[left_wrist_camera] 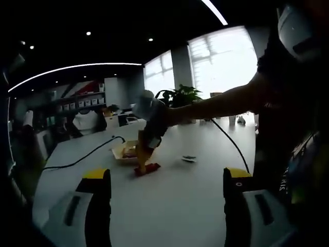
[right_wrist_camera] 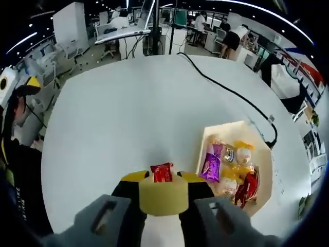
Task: Place the target food into the container with the food tongs after gripping and lifting it, then release it inside without dropping or visibly crushing the food.
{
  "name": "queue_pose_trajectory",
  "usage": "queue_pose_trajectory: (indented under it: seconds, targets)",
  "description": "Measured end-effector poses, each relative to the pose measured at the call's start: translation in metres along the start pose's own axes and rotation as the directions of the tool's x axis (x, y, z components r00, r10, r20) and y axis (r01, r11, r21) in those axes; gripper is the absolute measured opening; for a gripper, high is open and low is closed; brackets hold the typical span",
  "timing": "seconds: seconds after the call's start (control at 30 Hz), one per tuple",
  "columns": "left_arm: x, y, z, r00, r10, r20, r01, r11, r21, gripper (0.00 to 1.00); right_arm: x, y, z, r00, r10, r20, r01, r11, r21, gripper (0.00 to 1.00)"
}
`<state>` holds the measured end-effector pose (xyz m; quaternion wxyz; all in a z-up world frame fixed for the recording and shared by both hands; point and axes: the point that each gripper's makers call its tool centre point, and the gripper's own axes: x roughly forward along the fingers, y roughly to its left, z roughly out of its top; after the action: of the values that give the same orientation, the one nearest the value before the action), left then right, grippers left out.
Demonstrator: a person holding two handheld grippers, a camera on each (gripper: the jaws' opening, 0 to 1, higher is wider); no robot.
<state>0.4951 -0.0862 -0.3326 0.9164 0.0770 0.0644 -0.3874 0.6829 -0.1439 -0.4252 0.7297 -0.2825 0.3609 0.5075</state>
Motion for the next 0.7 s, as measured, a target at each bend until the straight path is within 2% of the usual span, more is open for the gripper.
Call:
queue_pose_trajectory:
  seconds: [0.13, 0.2, 0.23, 0.3, 0.37, 0.43, 0.5, 0.63, 0.67, 0.7]
  targets:
    - [0.0, -0.002, -0.001, 1.0, -0.006, -0.003, 0.006, 1.0, 0.002, 0.96, -0.006, 0.001, 0.001, 0.998, 0.008, 0.068, -0.01, 1.0, 0.028, 0.17]
    - [0.0, -0.003, -0.001, 1.0, -0.009, -0.006, 0.009, 1.0, 0.002, 0.96, -0.016, 0.012, 0.008, 0.989, -0.009, 0.145, 0.001, 0.999, 0.052, 0.17]
    - [0.001, -0.003, -0.002, 1.0, -0.011, -0.008, 0.011, 1.0, 0.003, 0.96, -0.019, 0.02, 0.011, 0.987, -0.014, 0.158, 0.003, 0.998, 0.067, 0.17]
    - [0.001, -0.003, -0.001, 1.0, -0.013, -0.008, 0.013, 1.0, 0.003, 0.96, -0.029, 0.016, 0.016, 0.977, -0.052, 0.206, 0.038, 0.997, 0.071, 0.17]
    - [0.001, -0.003, 0.0, 1.0, -0.011, -0.004, 0.011, 1.0, 0.002, 0.96, -0.042, 0.017, 0.021, 0.96, -0.092, 0.264, 0.068, 0.993, 0.099, 0.16]
    - [0.002, -0.003, 0.002, 1.0, -0.011, 0.001, 0.011, 1.0, 0.003, 0.96, -0.053, 0.009, 0.031, 0.937, -0.117, 0.33, 0.076, 0.988, 0.133, 0.16]
    - [0.002, -0.004, 0.003, 1.0, -0.014, 0.005, 0.014, 1.0, 0.007, 0.96, -0.073, -0.002, 0.043, 0.897, -0.18, 0.404, 0.116, 0.977, 0.178, 0.16]
    - [0.001, -0.005, 0.001, 1.0, -0.025, 0.002, 0.025, 1.0, 0.012, 0.96, -0.094, -0.031, 0.056, 0.855, -0.273, 0.44, 0.195, 0.957, 0.214, 0.16]
    - [0.001, -0.005, 0.001, 1.0, -0.026, 0.001, 0.026, 1.0, 0.016, 0.96, -0.094, -0.035, 0.056, 0.858, -0.277, 0.433, 0.204, 0.956, 0.209, 0.16]
    - [0.001, -0.005, 0.001, 1.0, -0.027, 0.0, 0.027, 0.999, 0.017, 0.96, -0.095, -0.04, 0.057, 0.853, -0.294, 0.431, 0.218, 0.952, 0.216, 0.16]
